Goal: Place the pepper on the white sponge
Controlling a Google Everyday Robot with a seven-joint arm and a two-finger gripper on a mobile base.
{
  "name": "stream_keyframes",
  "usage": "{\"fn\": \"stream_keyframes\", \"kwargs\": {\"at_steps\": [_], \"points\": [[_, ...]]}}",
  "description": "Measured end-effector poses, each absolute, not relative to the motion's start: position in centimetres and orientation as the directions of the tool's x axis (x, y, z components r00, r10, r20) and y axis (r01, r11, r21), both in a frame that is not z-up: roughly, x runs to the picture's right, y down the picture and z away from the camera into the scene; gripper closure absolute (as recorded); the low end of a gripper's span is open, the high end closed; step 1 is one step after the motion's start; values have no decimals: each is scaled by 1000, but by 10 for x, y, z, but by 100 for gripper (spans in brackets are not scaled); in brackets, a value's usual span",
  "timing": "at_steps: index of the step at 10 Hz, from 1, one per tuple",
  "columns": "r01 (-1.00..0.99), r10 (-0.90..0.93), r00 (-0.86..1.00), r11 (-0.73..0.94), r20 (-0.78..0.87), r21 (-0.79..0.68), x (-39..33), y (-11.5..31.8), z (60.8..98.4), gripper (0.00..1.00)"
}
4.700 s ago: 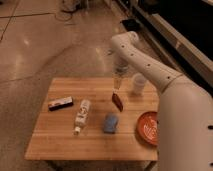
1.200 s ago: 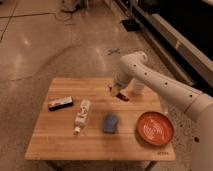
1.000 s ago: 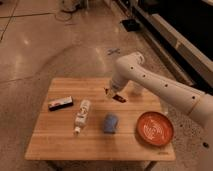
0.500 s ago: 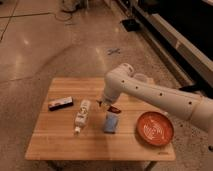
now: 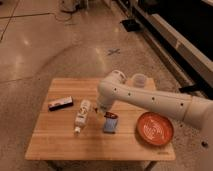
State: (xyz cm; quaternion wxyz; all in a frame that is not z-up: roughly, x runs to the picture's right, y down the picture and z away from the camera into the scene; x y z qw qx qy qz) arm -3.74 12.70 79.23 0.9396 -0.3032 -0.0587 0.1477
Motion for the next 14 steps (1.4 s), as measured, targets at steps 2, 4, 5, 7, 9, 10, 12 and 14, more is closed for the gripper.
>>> {"fn": "stream_keyframes", "kwargs": {"at_steps": [2,4,5,7,9,10,12,14], "points": [[-241,302,953,752,-4,-613,-41,143,803,65],[-252,302,953,723,-34,-643,-39,157,813,46],[-260,302,952,702,-54,-663,-38,166,820,34],[-279,310,947,671,-81,-687,-36,175,830,21],[-320,338,933,632,-121,-706,-26,179,842,20],[-341,354,925,615,-138,-711,-21,180,846,20],[-392,395,902,582,-174,-713,-4,179,853,20],[-441,437,876,559,-202,-702,15,173,856,20]]}}
